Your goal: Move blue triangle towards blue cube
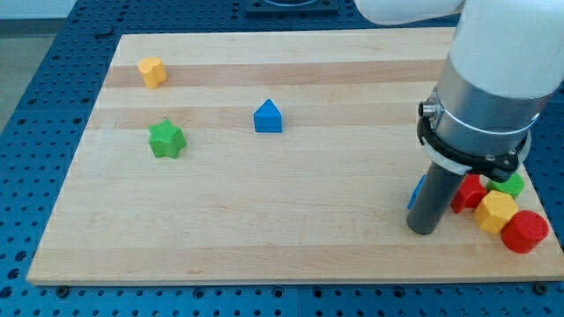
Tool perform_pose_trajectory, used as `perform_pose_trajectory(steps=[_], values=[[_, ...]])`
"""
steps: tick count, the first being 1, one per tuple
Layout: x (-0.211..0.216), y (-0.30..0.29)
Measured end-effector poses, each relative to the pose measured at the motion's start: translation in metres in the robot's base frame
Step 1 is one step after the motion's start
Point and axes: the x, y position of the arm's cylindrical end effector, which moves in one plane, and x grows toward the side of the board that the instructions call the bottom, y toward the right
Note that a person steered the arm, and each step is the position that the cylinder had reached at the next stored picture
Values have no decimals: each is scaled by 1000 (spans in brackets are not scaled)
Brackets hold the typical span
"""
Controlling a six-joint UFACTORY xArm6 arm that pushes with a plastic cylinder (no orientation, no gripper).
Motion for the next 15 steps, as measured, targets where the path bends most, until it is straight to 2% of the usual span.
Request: perform_pose_trajectory(steps=[2,3,4,5,6,7,9,10,12,15], values=[[-36,-51],[-84,-72],[-151,-79],[-213,-140],[-221,-209],[-201,-214],[-196,-206],[-169,-190],[-61,-84],[-88,-60]])
